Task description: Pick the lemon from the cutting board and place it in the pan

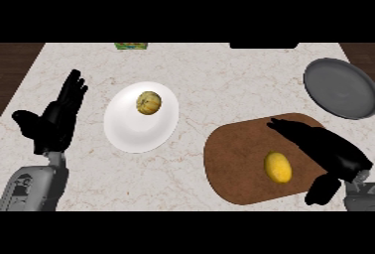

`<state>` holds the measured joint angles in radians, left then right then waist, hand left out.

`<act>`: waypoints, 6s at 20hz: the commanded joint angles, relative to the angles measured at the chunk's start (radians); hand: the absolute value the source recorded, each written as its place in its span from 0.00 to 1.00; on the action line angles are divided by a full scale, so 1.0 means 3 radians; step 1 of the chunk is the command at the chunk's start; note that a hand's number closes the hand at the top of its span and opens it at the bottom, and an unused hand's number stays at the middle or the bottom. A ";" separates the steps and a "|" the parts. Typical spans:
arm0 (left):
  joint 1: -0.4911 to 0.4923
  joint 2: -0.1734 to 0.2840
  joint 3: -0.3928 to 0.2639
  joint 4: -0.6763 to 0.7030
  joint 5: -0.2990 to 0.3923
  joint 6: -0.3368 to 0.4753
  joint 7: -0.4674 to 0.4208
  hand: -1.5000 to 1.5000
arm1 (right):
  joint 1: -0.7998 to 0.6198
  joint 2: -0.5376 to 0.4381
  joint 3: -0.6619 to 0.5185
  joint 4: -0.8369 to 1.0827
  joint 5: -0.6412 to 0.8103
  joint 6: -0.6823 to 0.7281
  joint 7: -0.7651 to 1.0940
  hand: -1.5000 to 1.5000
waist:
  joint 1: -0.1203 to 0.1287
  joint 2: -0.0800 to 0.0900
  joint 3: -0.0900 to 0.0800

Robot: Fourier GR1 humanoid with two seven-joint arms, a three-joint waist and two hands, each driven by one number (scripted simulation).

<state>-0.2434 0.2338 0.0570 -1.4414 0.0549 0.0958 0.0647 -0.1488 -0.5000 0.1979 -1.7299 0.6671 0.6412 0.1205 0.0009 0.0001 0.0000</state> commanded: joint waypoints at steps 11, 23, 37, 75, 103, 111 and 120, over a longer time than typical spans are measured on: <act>0.0068 -0.0128 0.0035 -0.0092 -0.0130 -0.0072 0.0043 0.50 | -0.0105 0.0339 0.0116 0.0579 0.0680 -0.0090 -0.0291 0.00 | 0.0003 0.0000 0.0000; -0.0172 -0.0147 0.0213 0.0265 -0.0153 -0.0085 -0.0069 0.50 | -0.0242 0.0609 0.0178 0.1174 0.1027 -0.0162 -0.0437 0.00 | -0.0003 0.0004 0.0000; 0.0025 -0.0167 0.0204 -0.0044 -0.0149 -0.0208 0.0006 0.50 | 0.0013 0.0543 0.0144 0.0884 0.1302 -0.0491 -0.0981 1.00 | -0.0008 -0.0002 0.0000; -0.0094 -0.0196 0.0179 -0.0037 -0.0230 -0.0141 0.0077 0.50 | -0.1947 0.0165 -0.2187 0.3155 0.0820 -0.3385 0.0124 1.00 | 0.0066 0.0037 0.0005; -0.0183 -0.0306 0.0019 -0.0121 -0.0237 -0.0208 0.0035 0.50 | -0.2053 -0.0511 -0.3105 0.5103 0.0183 -0.3162 -0.1238 0.00 | 0.0305 0.0158 0.0043; -0.0159 -0.0271 0.0129 -0.0031 -0.0223 -0.0155 0.0050 0.50 | -0.1951 -0.0463 -0.3723 0.4910 -0.0500 -0.3192 -0.2115 0.00 | 0.0146 0.0092 0.0031; 0.0050 -0.0172 0.0275 0.0066 -0.0186 -0.0211 -0.0108 0.50 | -0.1462 -0.0575 -0.3898 0.4941 -0.0976 -0.1886 -0.2711 0.00 | -0.0010 0.0005 0.0002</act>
<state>-0.2372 0.1729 0.1170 -1.4645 0.0000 0.0325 0.0665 -0.6400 -0.6695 -0.9635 -0.2322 0.4226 -0.0545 -0.6205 0.0197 0.0107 0.0043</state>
